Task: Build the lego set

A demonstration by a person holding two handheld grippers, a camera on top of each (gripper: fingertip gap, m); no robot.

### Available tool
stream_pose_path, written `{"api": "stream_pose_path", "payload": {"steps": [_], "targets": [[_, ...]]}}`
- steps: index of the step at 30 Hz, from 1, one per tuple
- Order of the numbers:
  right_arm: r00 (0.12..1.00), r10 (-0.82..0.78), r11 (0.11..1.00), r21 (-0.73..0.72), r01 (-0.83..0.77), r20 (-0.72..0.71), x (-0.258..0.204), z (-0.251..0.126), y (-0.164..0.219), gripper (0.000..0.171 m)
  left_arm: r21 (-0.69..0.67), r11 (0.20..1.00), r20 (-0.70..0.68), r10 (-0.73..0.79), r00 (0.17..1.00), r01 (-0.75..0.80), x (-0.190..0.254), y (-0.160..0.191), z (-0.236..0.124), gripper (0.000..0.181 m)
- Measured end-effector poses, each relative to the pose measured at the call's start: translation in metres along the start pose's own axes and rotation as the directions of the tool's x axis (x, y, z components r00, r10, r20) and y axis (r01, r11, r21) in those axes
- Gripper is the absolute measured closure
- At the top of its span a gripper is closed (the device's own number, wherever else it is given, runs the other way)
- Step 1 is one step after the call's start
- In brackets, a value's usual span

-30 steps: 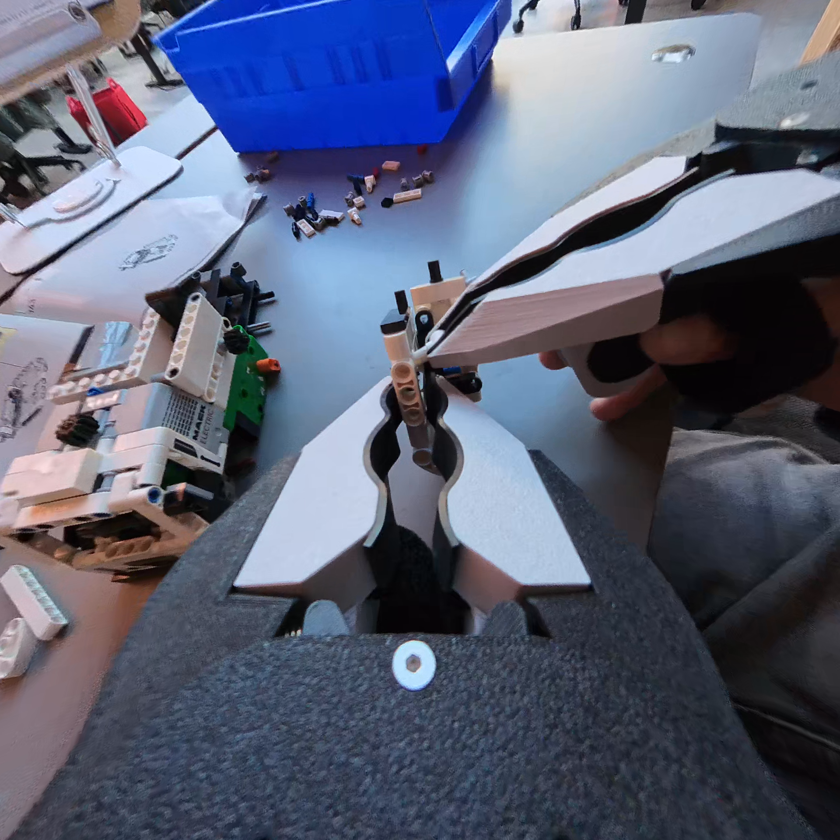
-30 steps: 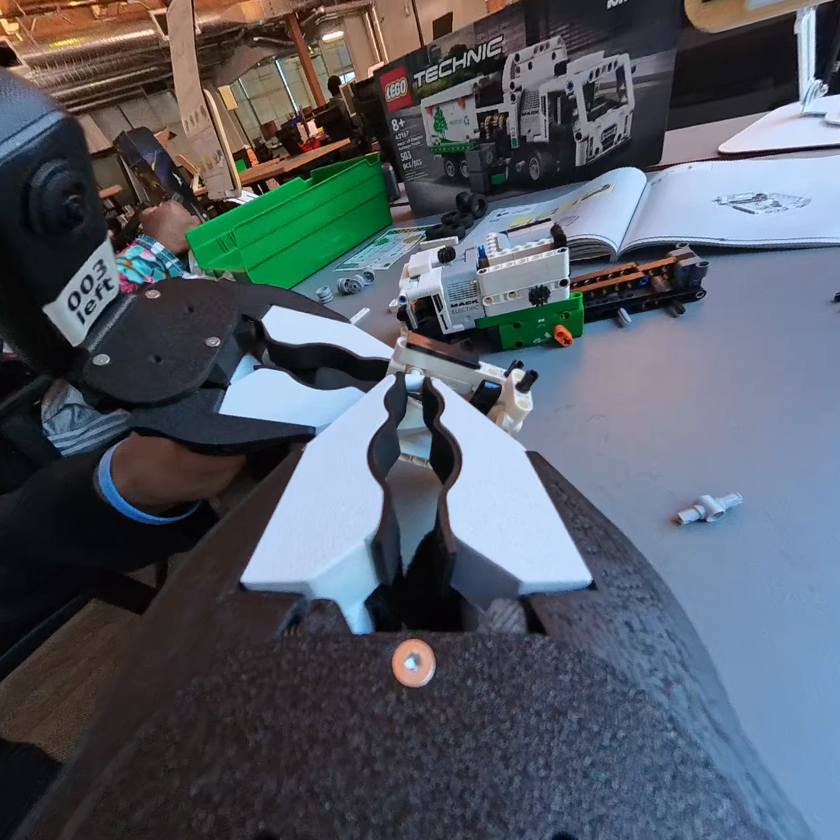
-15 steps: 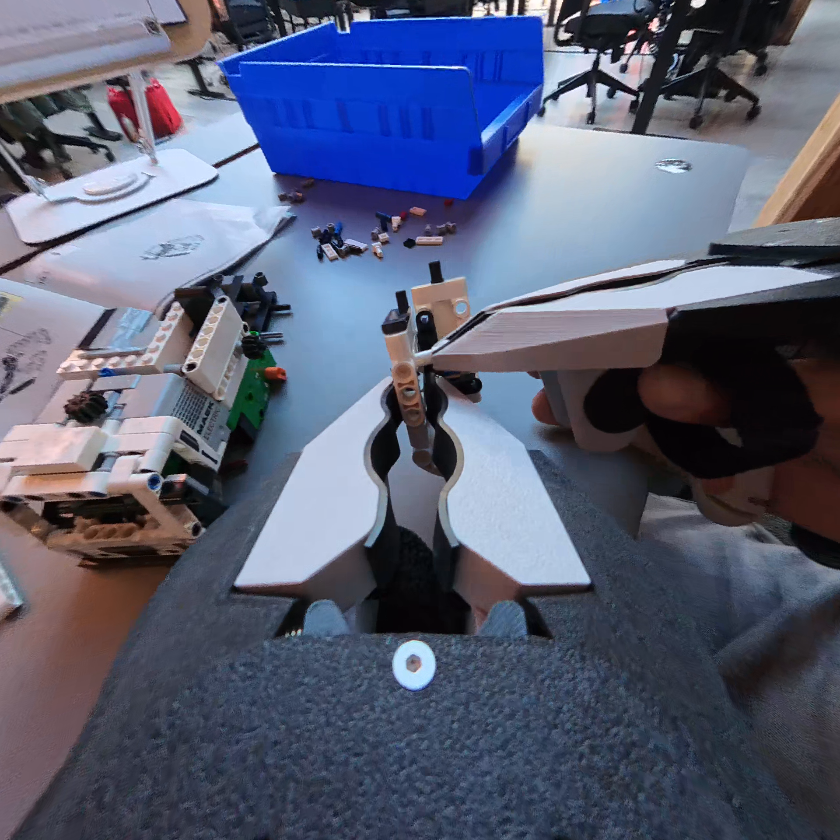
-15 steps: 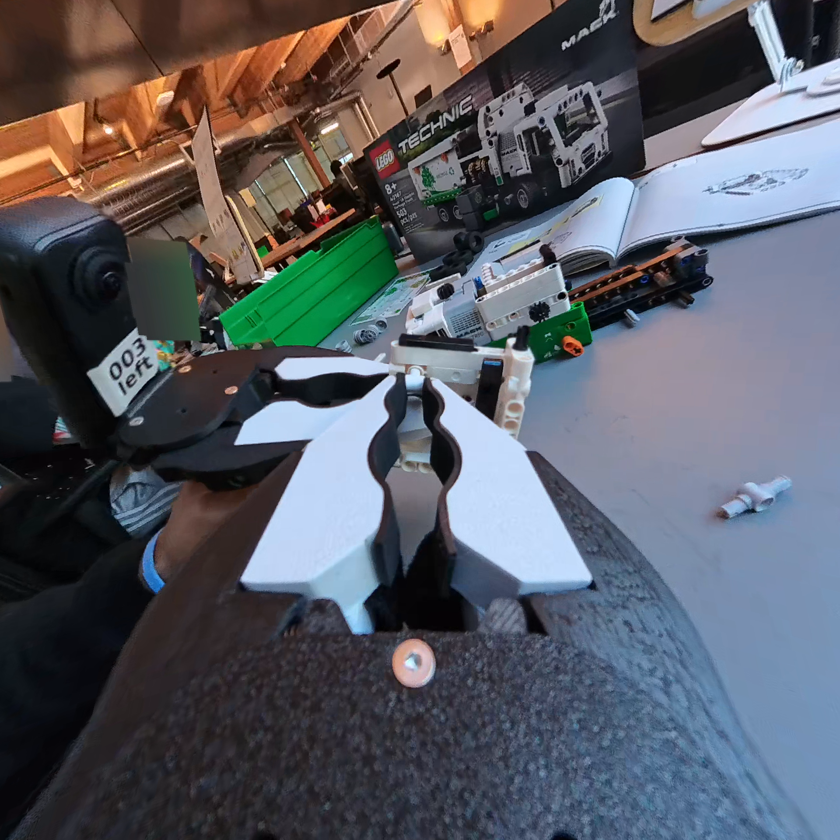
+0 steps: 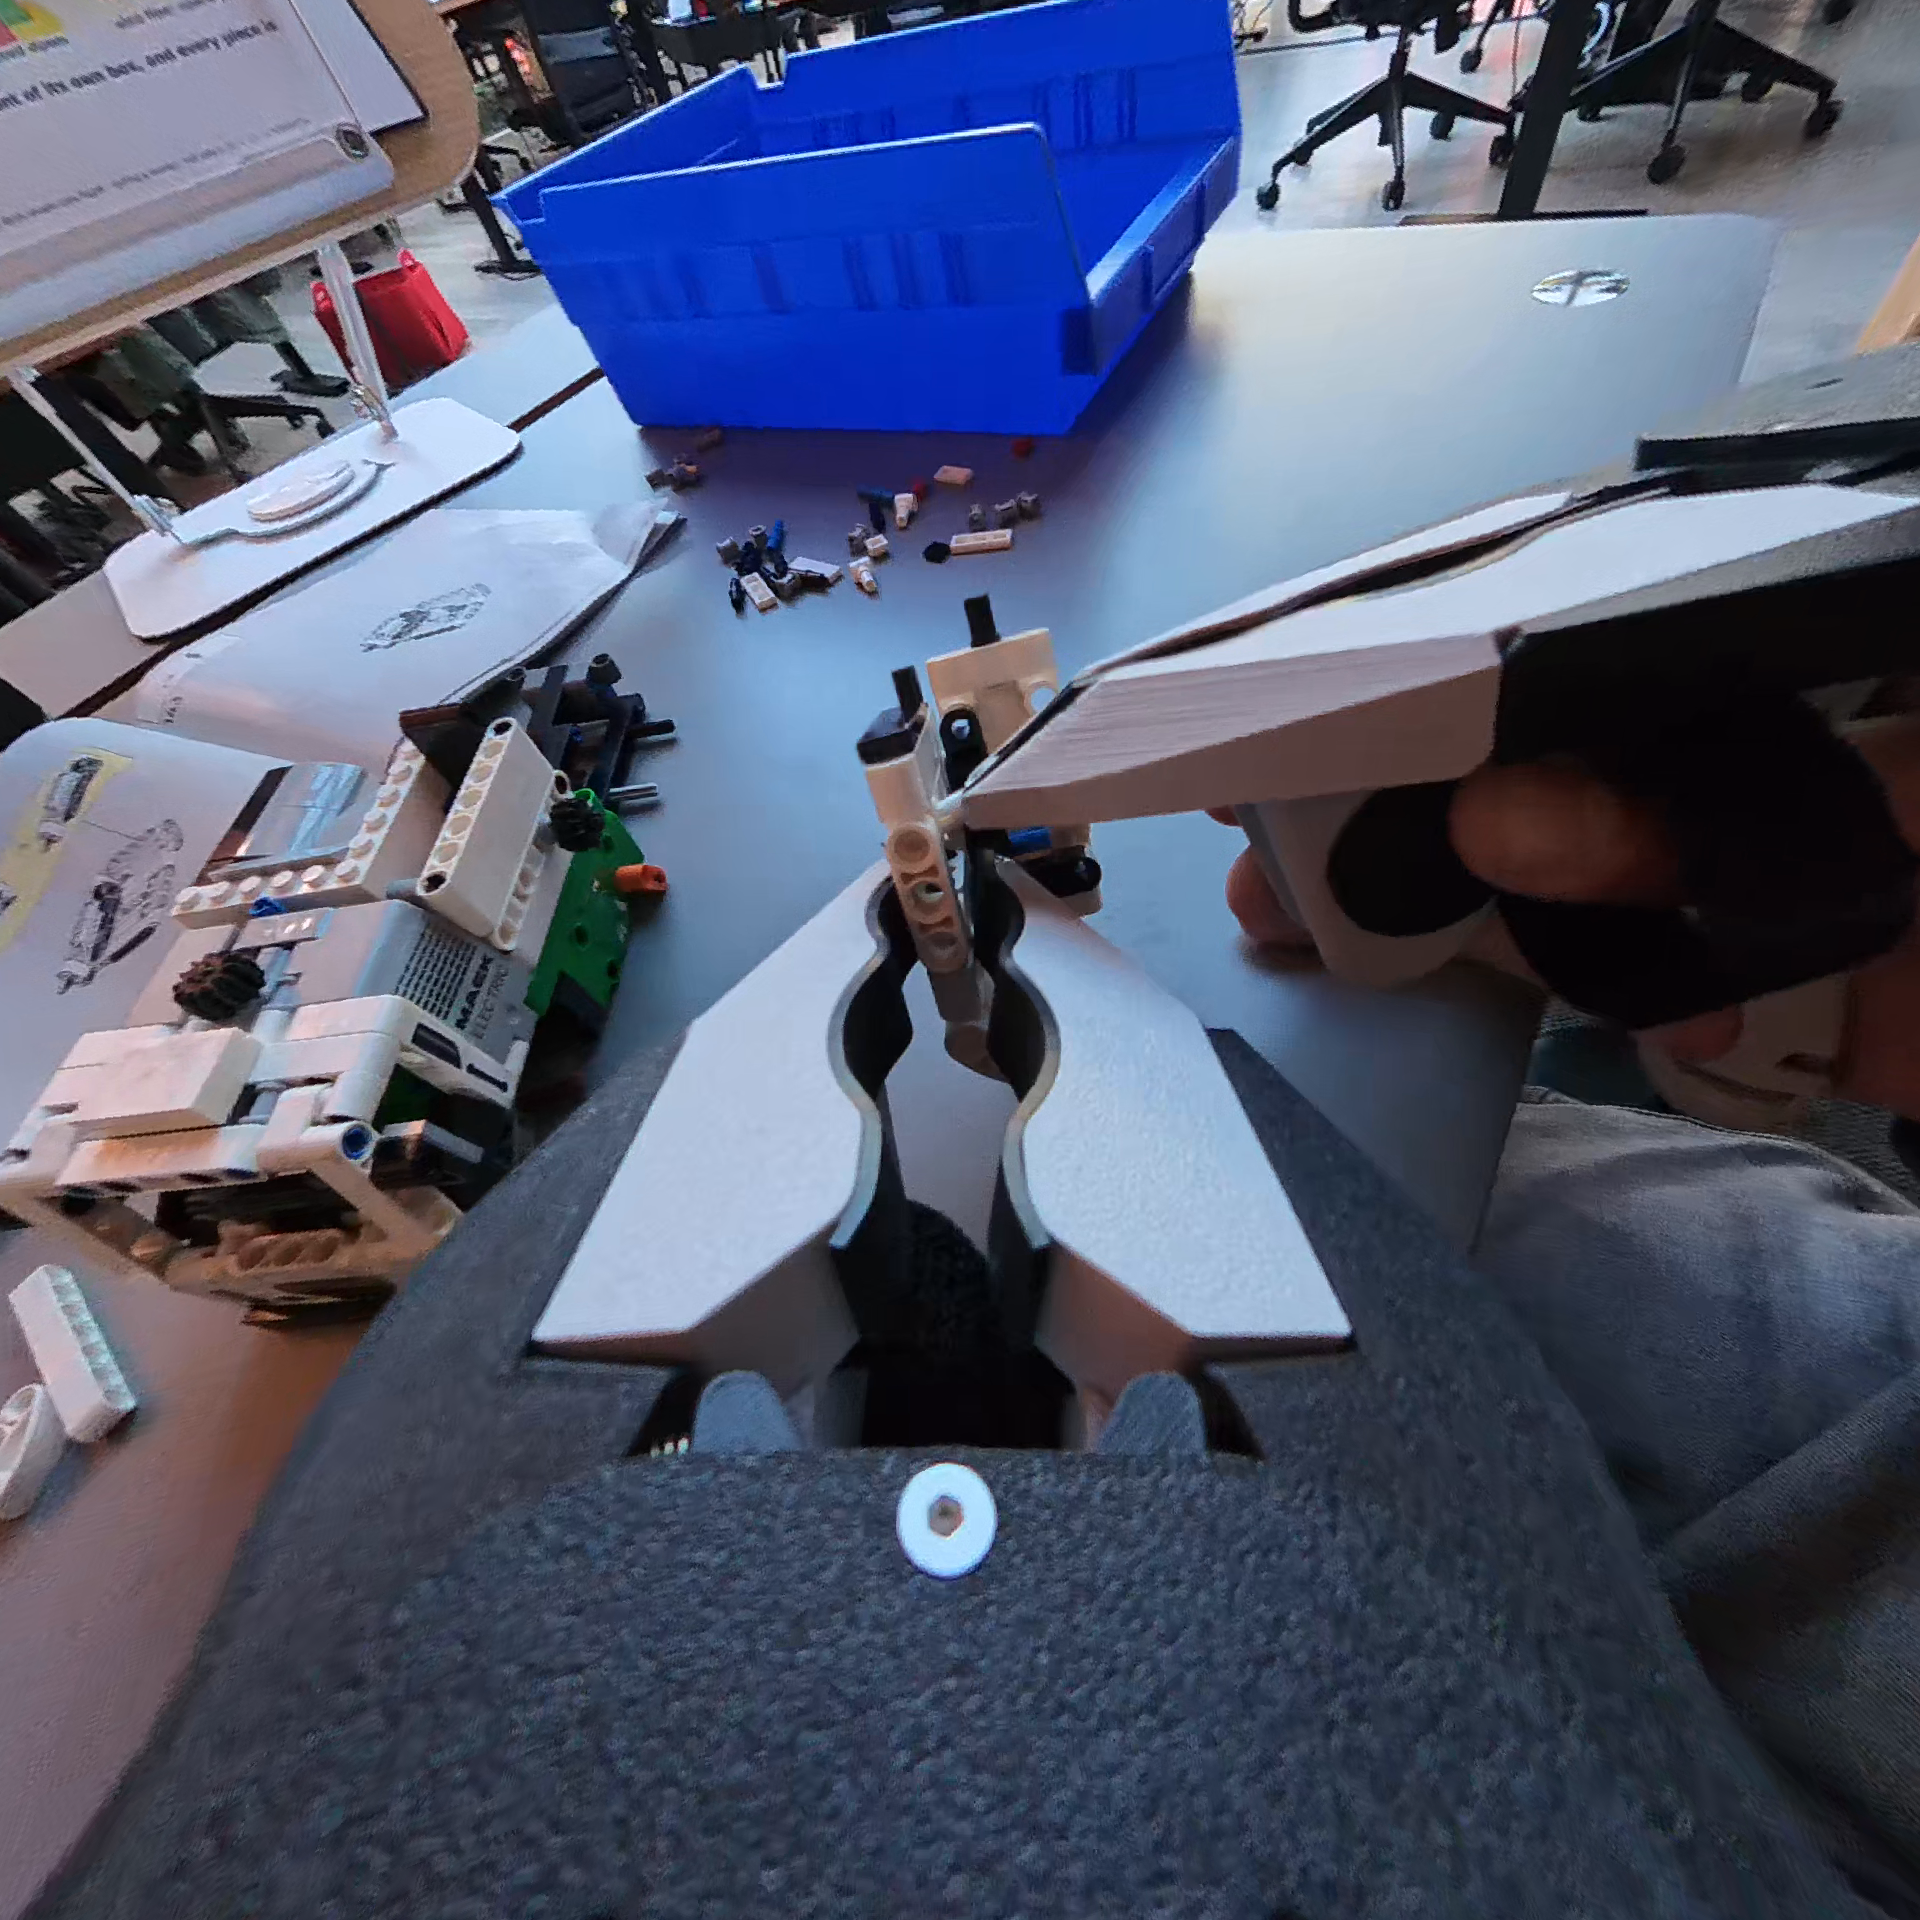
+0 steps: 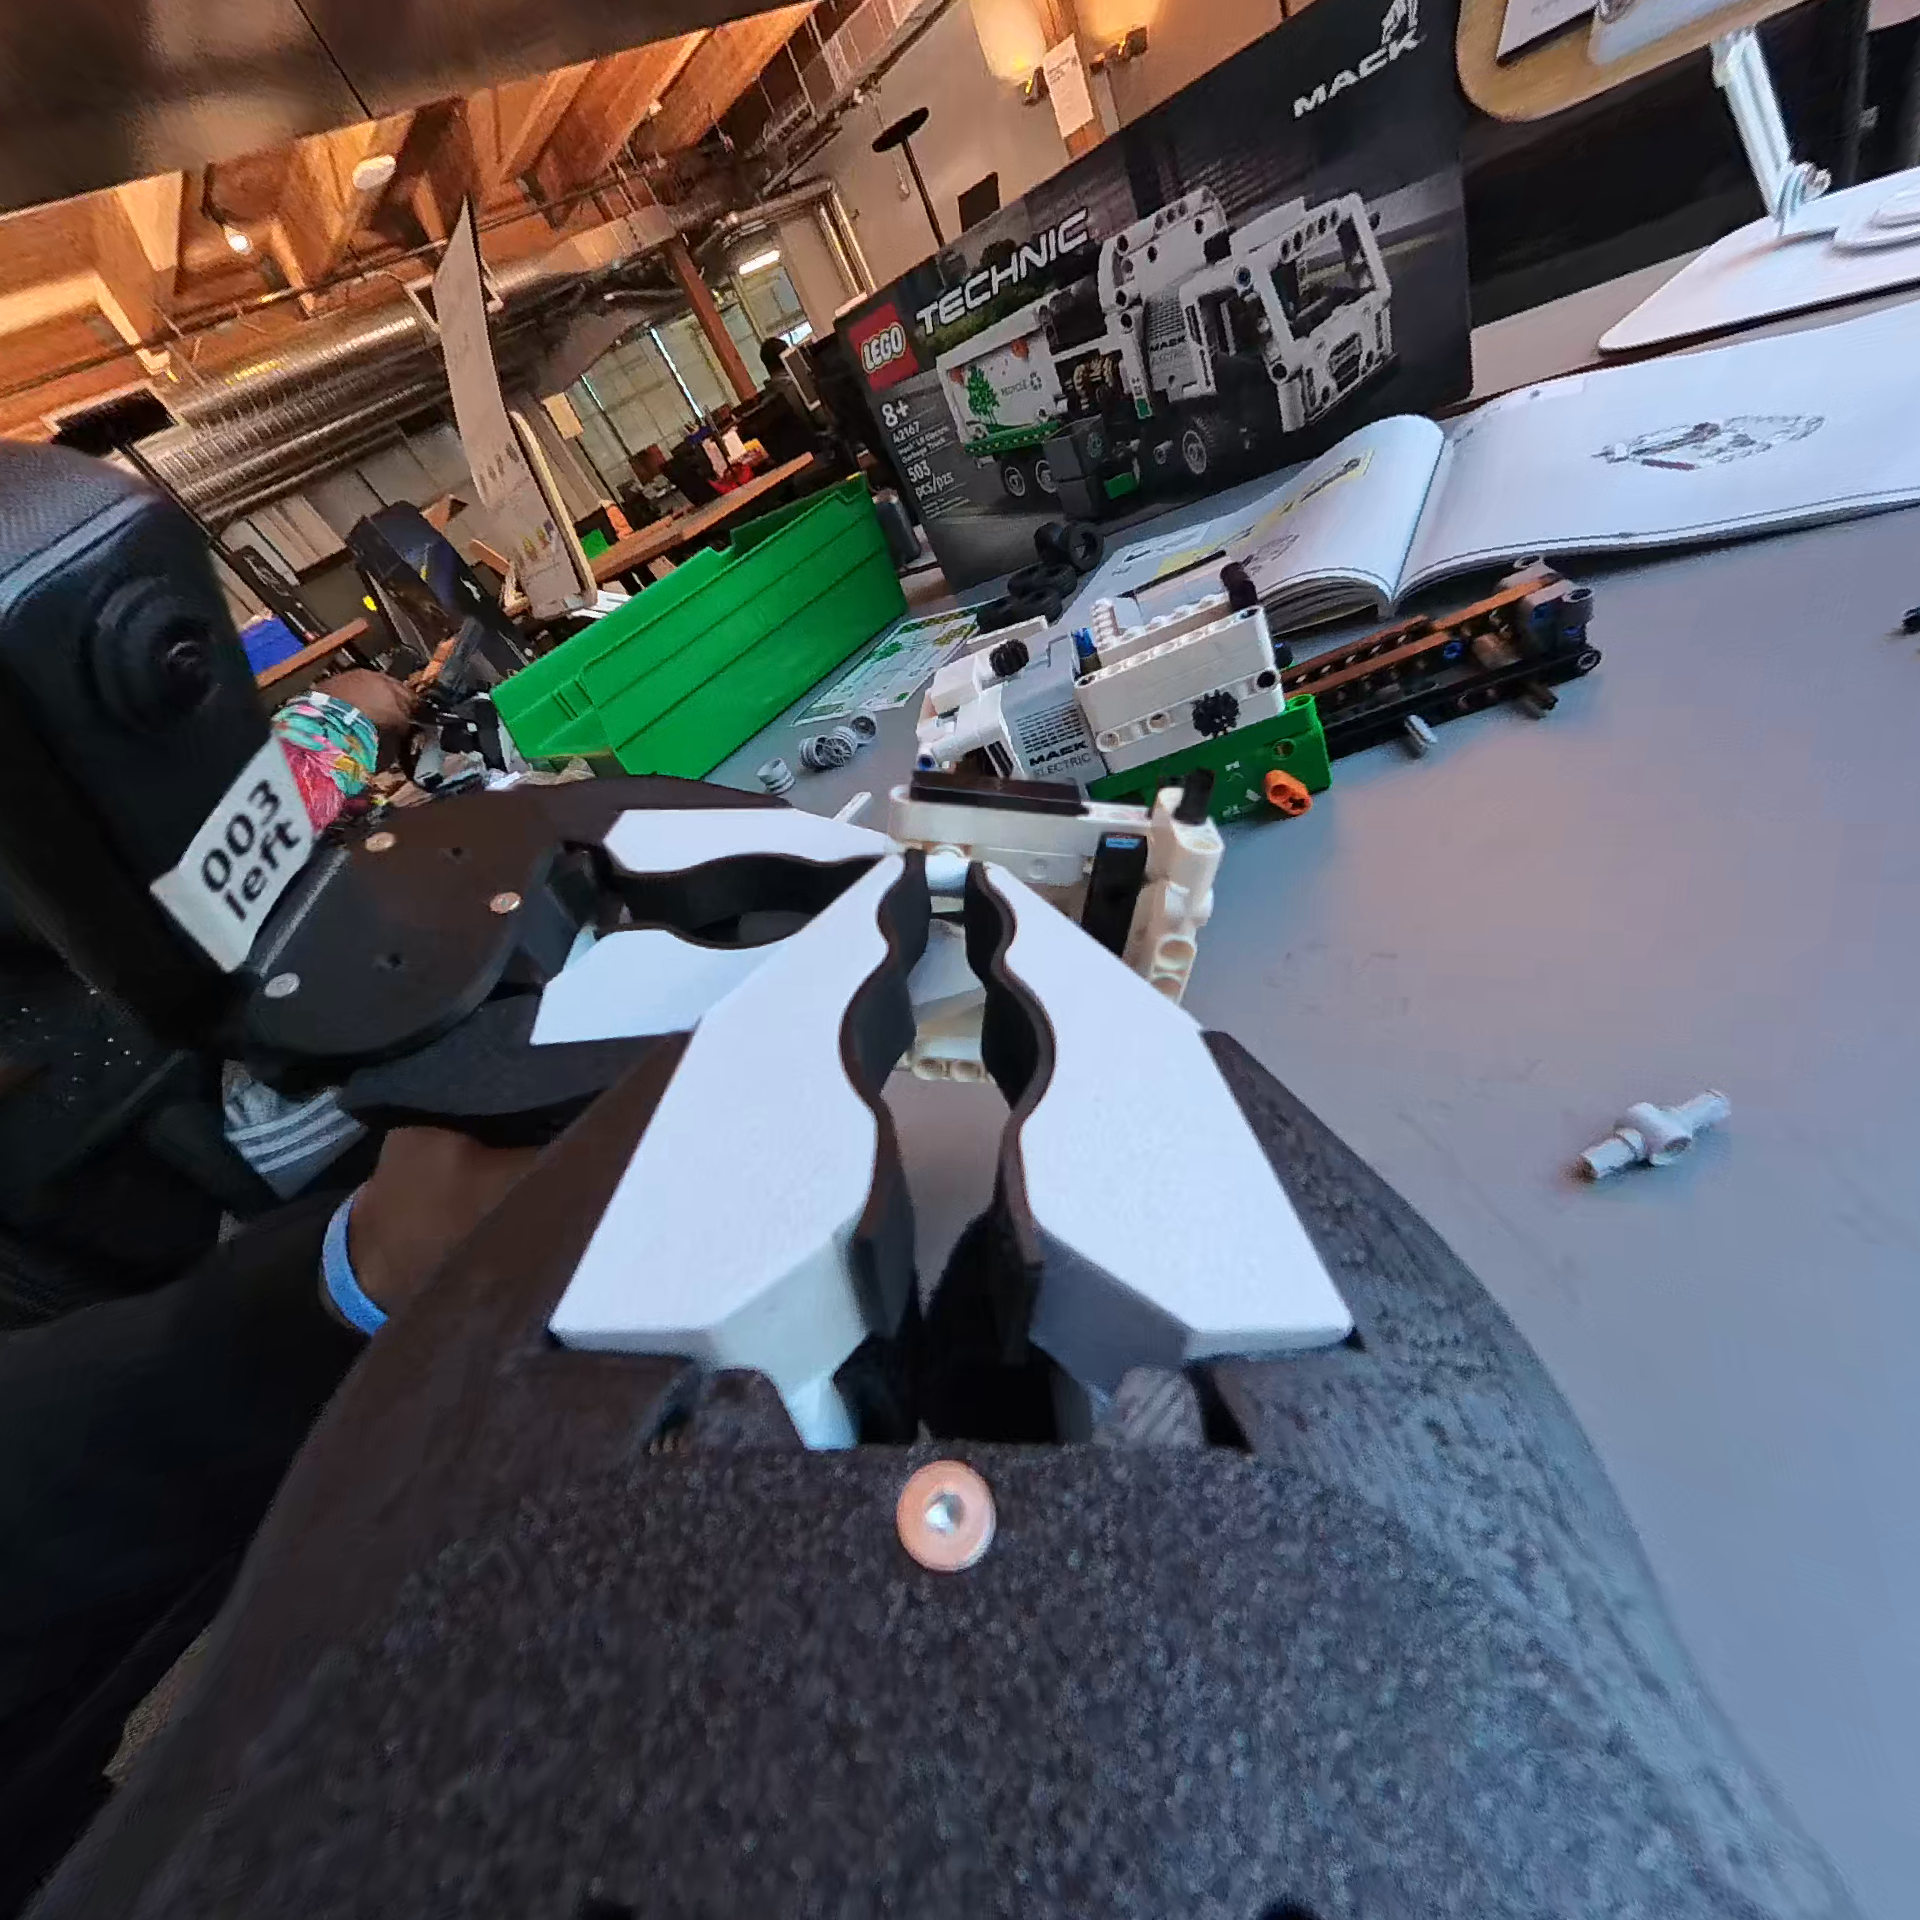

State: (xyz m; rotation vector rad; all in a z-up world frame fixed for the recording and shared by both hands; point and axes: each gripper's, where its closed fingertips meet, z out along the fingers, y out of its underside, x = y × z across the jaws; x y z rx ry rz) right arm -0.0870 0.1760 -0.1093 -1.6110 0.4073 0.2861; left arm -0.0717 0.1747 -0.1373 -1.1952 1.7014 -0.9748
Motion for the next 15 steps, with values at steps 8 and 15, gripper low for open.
{"api": "stream_pose_path", "payload": {"steps": [8, 15], "targets": [[0.995, -0.083, 0.997, -0.010, 0.083, -0.046, 0.0005, 0.0037, 0.0025, 0.164, -0.003, 0.996, -0.063, -0.088, 0.994, 0.088, -0.0015, 0.0002, 0.0004, 0.173], [0.997, -0.077, 0.997, -0.005, 0.077, -0.022, 0.0001, 0.0049, -0.0016, 0.164, 0.008, 0.989, -0.109, -0.149, 0.983, 0.151, -0.0024, -0.0023, 0.0006, 0.173]]}}
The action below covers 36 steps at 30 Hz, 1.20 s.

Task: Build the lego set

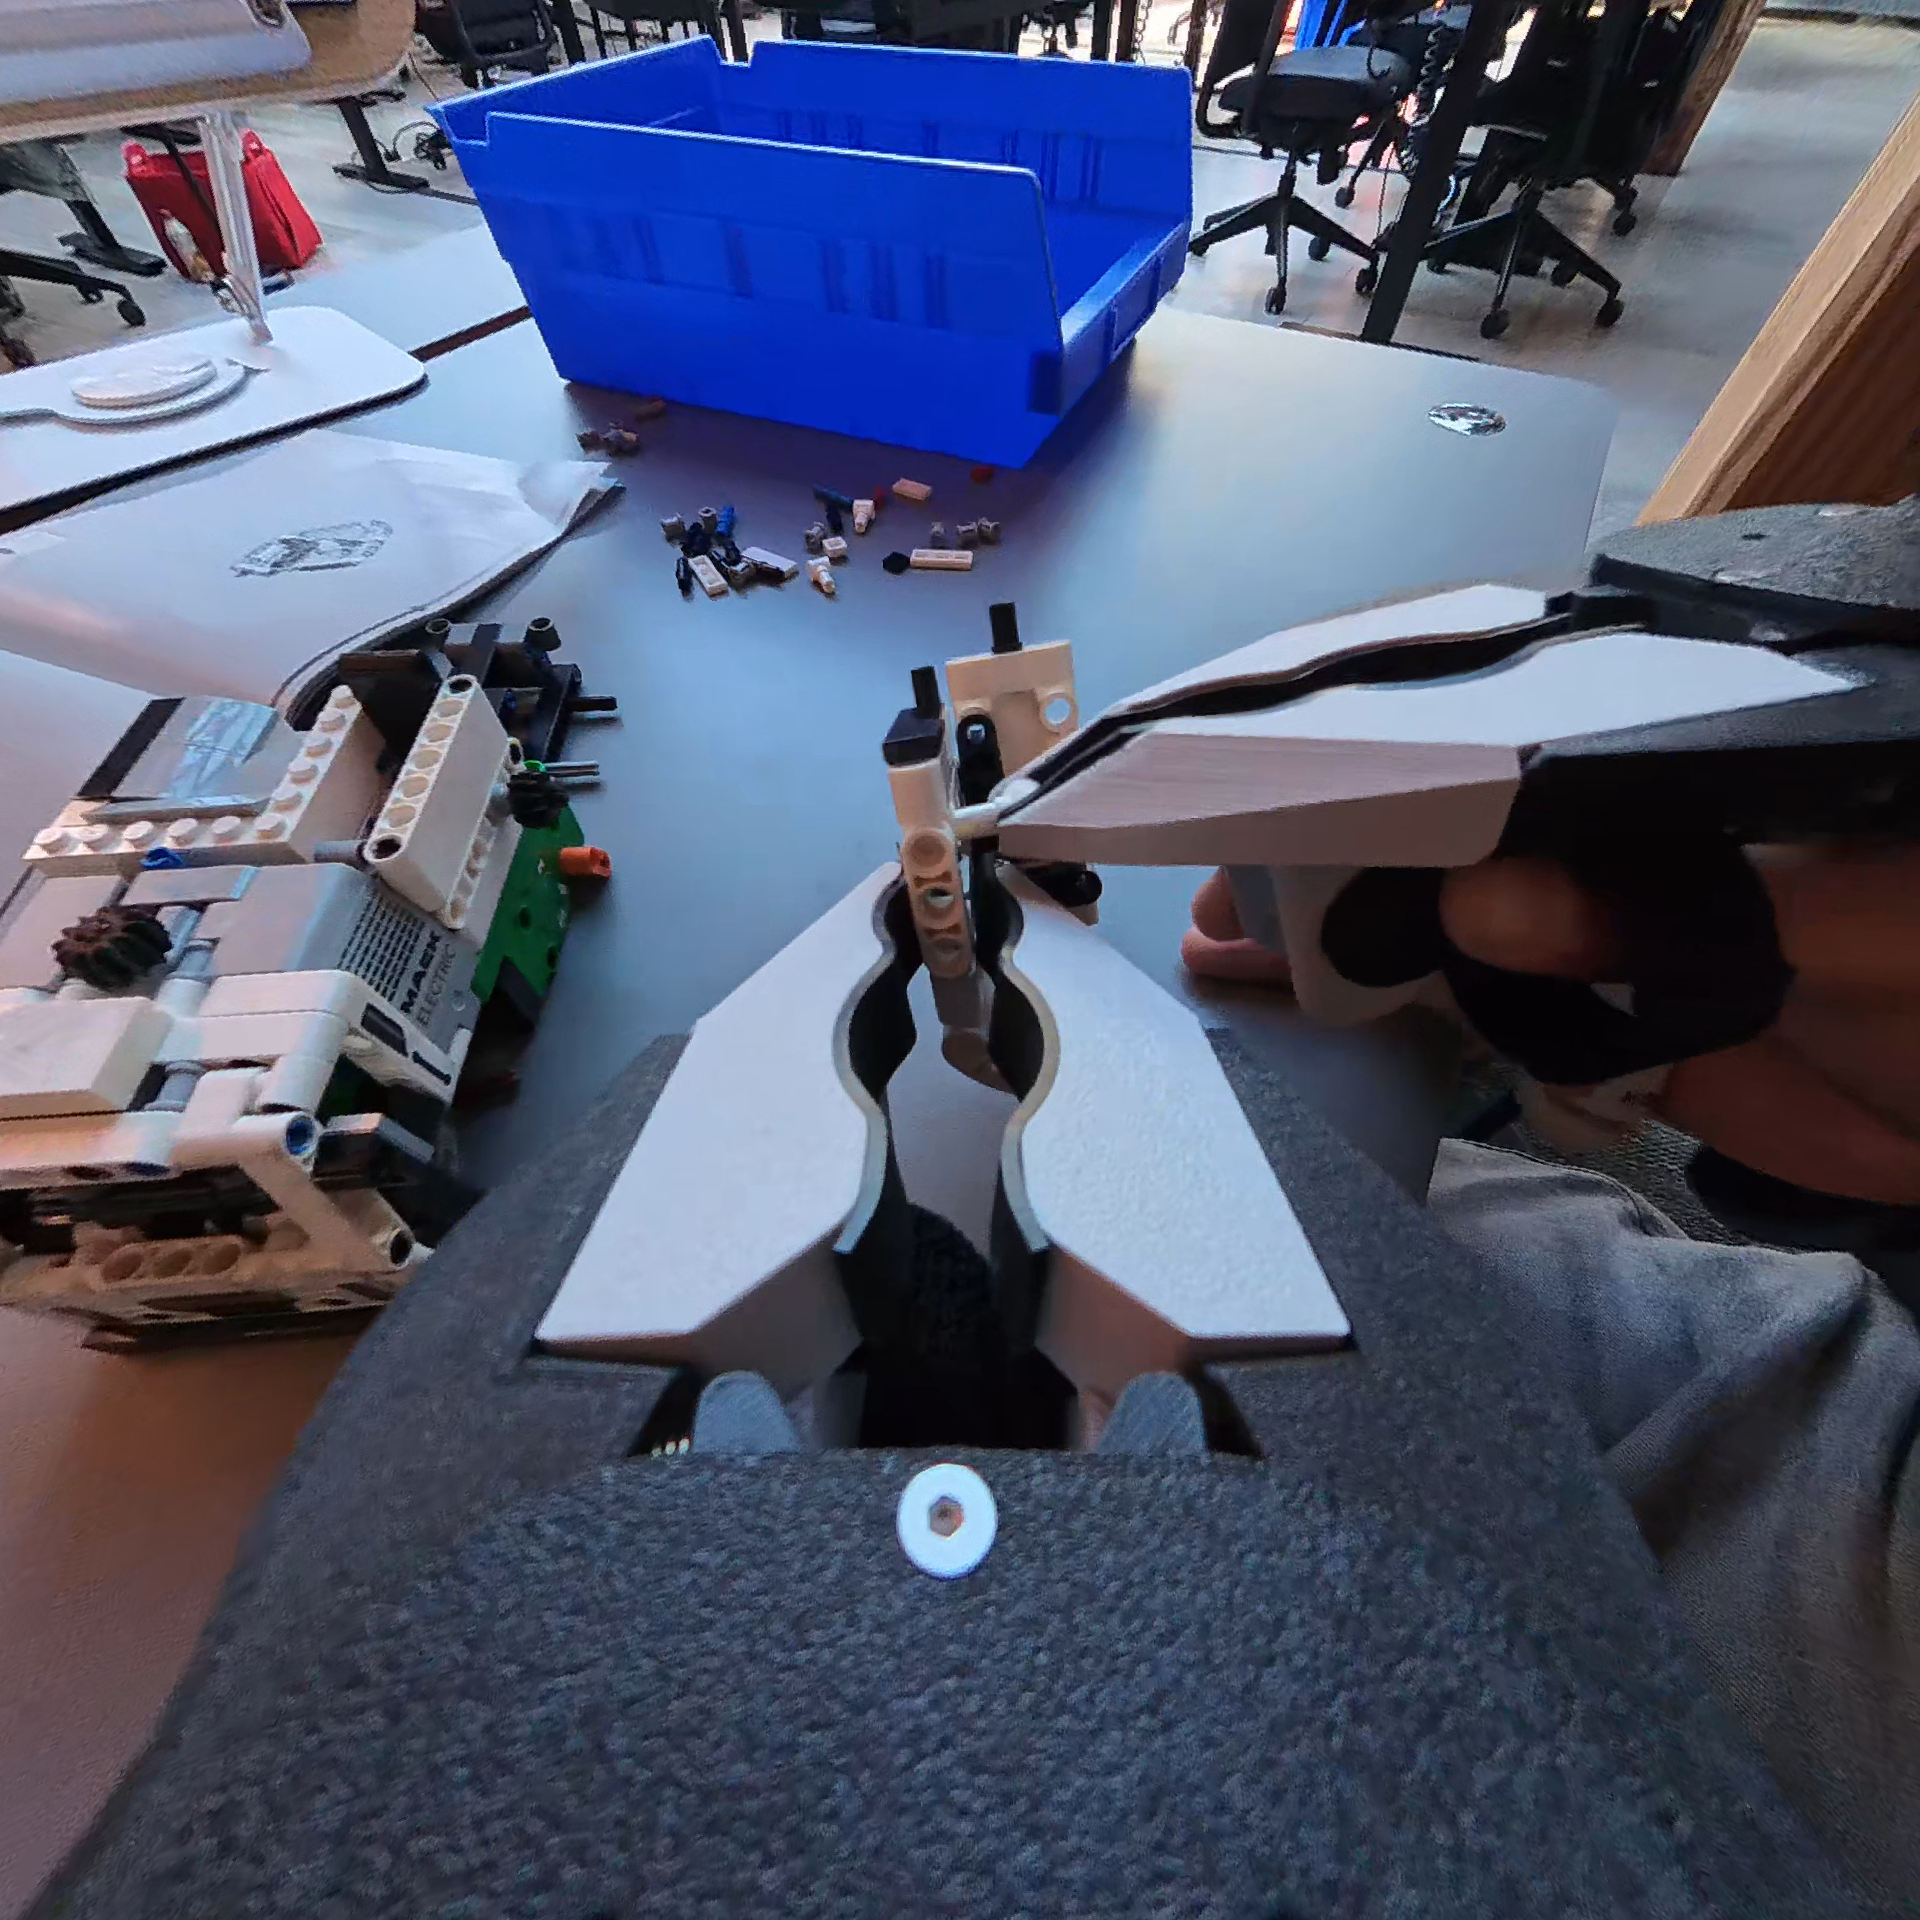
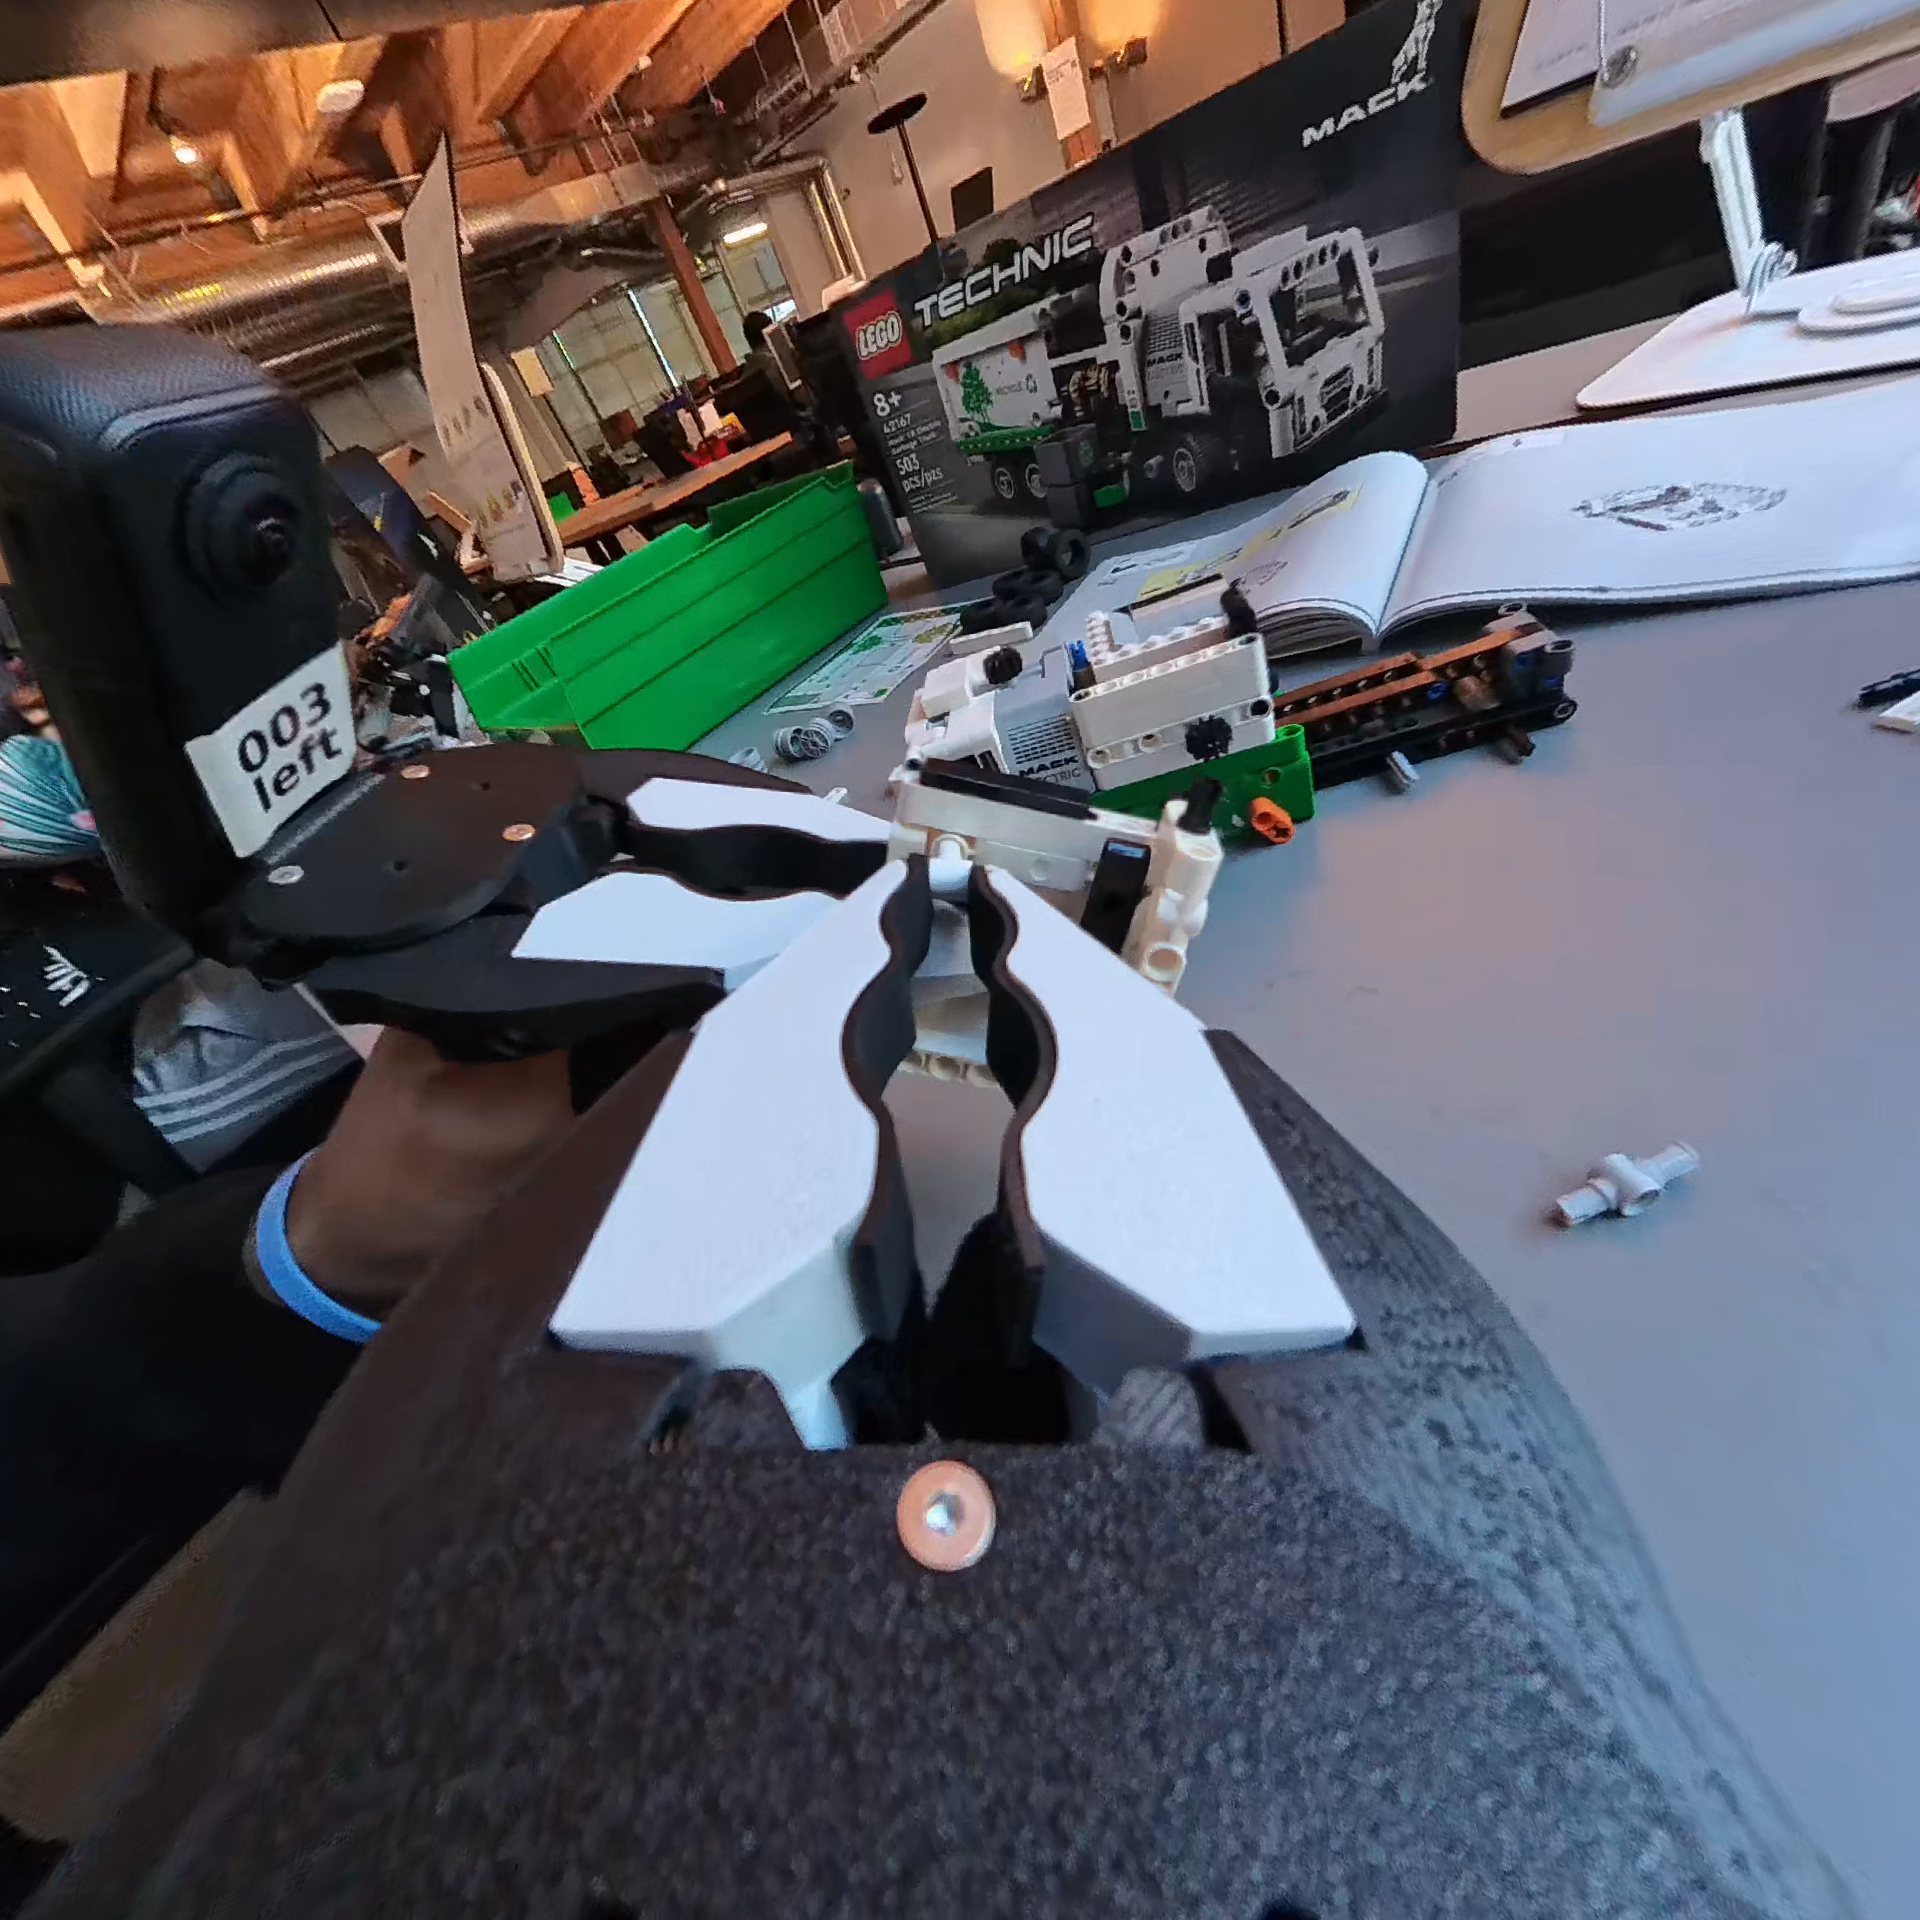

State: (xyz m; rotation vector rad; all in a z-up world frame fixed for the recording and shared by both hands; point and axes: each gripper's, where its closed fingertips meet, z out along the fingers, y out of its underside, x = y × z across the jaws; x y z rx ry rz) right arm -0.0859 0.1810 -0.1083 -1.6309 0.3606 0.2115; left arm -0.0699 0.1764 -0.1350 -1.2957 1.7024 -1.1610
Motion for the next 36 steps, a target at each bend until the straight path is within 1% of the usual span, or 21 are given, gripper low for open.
{"api": "stream_pose_path", "payload": {"steps": [1, 4, 7, 9, 12, 15, 18, 20, 23, 26, 29, 31, 32, 34, 36], "targets": [[0.999, -0.034, 0.999, 0.012, 0.034, -0.009, 0.000, -0.001, -0.001, 0.164, 0.002, 1.000, 0.006, 0.008, 1.000, -0.008, 0.000, 0.000, 0.000, 0.174], [0.974, -0.213, 0.976, 0.020, 0.215, -0.076, 0.000, 0.000, -0.001, 0.164, -0.006, 1.000, 0.020, 0.011, 1.000, -0.011, -0.001, 0.001, 0.000, 0.174], [0.952, -0.296, 0.955, -0.008, 0.296, -0.080, 0.001, 0.000, 0.000, 0.164, -0.010, 1.000, 0.003, -0.002, 1.000, 0.002, -0.001, 0.001, 0.001, 0.174], [0.950, -0.308, 0.951, -0.018, 0.307, -0.056, 0.000, -0.001, 0.001, 0.164, -0.004, 1.000, -0.012, -0.002, 1.000, 0.002, 0.001, 0.000, 0.000, 0.174], [0.961, -0.275, 0.961, -0.029, 0.274, -0.023, 0.002, -0.002, 0.004, 0.164, -0.020, 1.000, 0.002, 0.019, 1.000, -0.019, 0.002, 0.002, 0.001, 0.174], [0.978, -0.209, 0.976, -0.055, 0.208, 0.001, 0.006, -0.002, 0.008, 0.164, -0.047, 0.997, 0.024, 0.059, 0.998, -0.057, 0.003, 0.006, 0.005, 0.174], [0.987, -0.161, 0.985, -0.065, 0.162, 0.024, 0.006, -0.001, 0.008, 0.164, -0.053, 0.997, 0.027, 0.052, 0.998, -0.050, 0.001, 0.006, 0.005, 0.174], [0.994, -0.096, 0.991, -0.088, 0.099, 0.045, 0.007, 0.000, 0.010, 0.164, -0.068, 0.996, 0.040, 0.069, 0.997, -0.066, 0.000, 0.008, 0.006, 0.174], [0.993, 0.037, 0.986, -0.164, -0.018, 0.116, 0.008, -0.001, 0.015, 0.165, -0.110, 0.972, 0.104, 0.219, 0.970, -0.208, -0.005, 0.014, 0.008, 0.174], [0.974, 0.148, 0.969, -0.222, -0.109, 0.169, 0.008, -0.003, 0.017, 0.165, -0.137, 0.948, 0.142, 0.307, 0.941, -0.288, -0.006, 0.017, 0.008, 0.173], [0.972, 0.179, 0.958, -0.251, -0.138, 0.151, 0.013, -0.001, 0.021, 0.165, -0.175, 0.926, 0.176, 0.365, 0.914, -0.336, -0.008, 0.020, 0.010, 0.173], [0.962, 0.219, 0.953, -0.249, -0.175, 0.162, 0.015, -0.002, 0.019, 0.165, -0.195, 0.906, 0.196, 0.410, 0.891, -0.375, -0.007, 0.021, 0.011, 0.173], [0.964, 0.214, 0.954, -0.245, -0.171, 0.158, 0.015, -0.003, 0.019, 0.165, -0.207, 0.896, 0.212, 0.433, 0.876, -0.393, -0.008, 0.021, 0.011, 0.173], [0.970, 0.188, 0.960, -0.239, -0.148, 0.154, 0.015, -0.003, 0.019, 0.165, -0.202, 0.900, 0.209, 0.424, 0.881, -0.385, -0.007, 0.021, 0.011, 0.173], [0.964, 0.196, 0.959, -0.240, -0.150, 0.179, 0.012, -0.004, 0.018, 0.165, -0.156, 0.938, 0.154, 0.332, 0.931, -0.309, -0.003, 0.019, 0.009, 0.173]]}}
